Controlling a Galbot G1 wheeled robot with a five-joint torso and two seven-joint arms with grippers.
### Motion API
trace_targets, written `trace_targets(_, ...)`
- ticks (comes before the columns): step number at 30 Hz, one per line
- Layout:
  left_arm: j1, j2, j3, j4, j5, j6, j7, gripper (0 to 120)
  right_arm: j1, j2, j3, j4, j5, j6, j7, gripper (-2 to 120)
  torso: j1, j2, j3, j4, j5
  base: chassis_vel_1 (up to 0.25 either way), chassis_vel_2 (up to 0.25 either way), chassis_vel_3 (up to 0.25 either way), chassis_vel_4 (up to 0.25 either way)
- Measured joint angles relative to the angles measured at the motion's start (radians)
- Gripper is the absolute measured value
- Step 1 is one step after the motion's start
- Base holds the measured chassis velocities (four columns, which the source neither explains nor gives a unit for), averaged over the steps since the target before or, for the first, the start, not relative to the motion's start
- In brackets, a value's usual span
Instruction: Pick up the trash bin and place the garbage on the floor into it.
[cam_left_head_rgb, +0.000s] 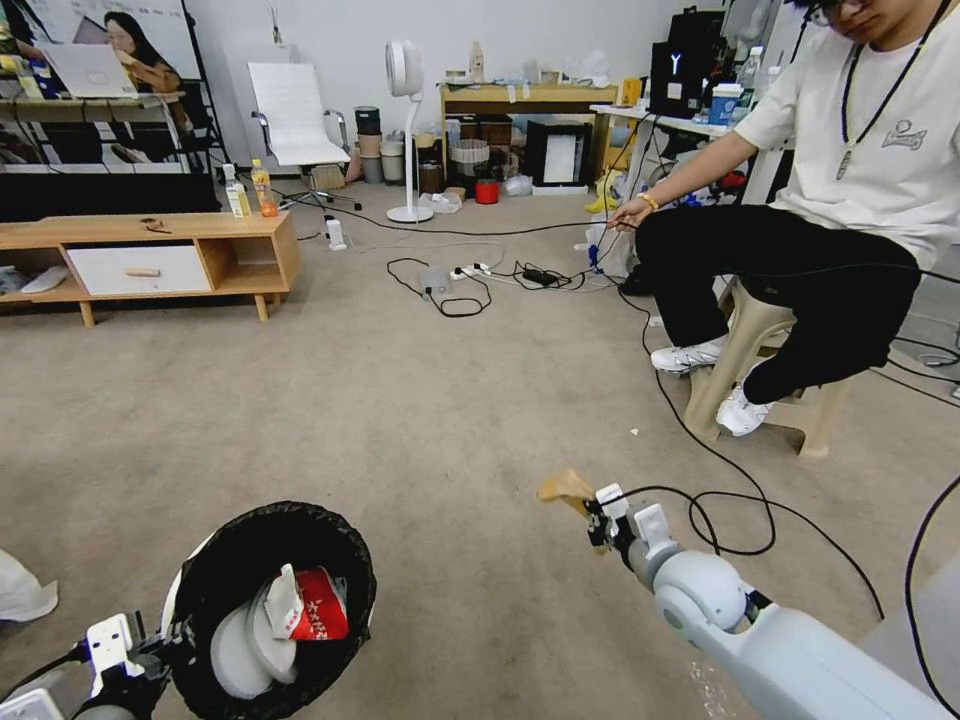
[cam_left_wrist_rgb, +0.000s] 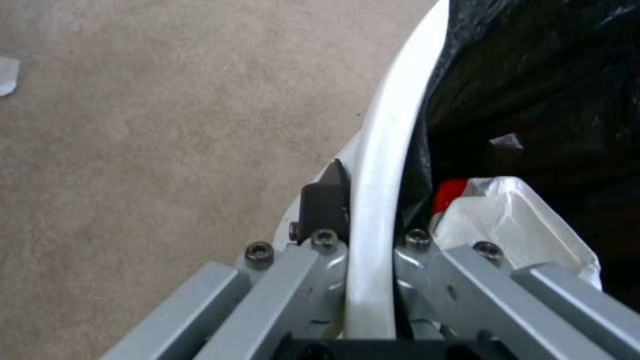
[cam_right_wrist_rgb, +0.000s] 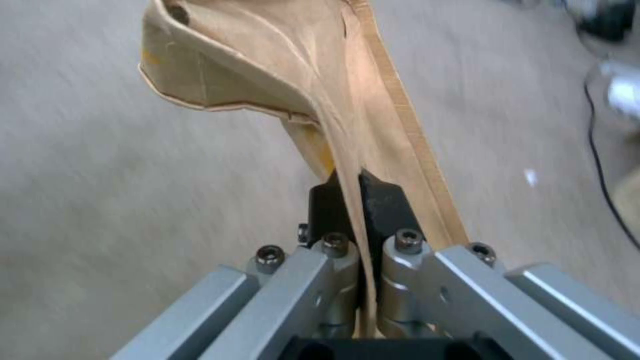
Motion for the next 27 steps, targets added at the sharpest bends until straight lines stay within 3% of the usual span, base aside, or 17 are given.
trace_targets(5,-0.003,0.010,0.006,-0.008,-0.023,0.014,-0.008,1,0.066,-0.035,0.011,0.174,0.118,-0.001,0.002,0,0.000,0.000,0.000,0.0000,-0.0002,0.000,0.000,0.000,0.000)
trace_targets(12,-0.005,0.025,0.006,-0.015,-0.037,0.026,-0.012,1,0.171,-0.025,-0.029,0.312,0.254,-0.031,0.044,0,0.000,0.000,0.000,0.0001,-0.0003,0.000,0.000,0.000,0.000)
trace_targets(27,-0.005,0.039,0.007,-0.038,-0.063,0.050,-0.020,1,0.496,0.143,-0.283,0.416,0.645,-0.044,0.195,0,0.000,0.000,0.000,0.0002,-0.0004,0.000,0.000,0.000,0.000)
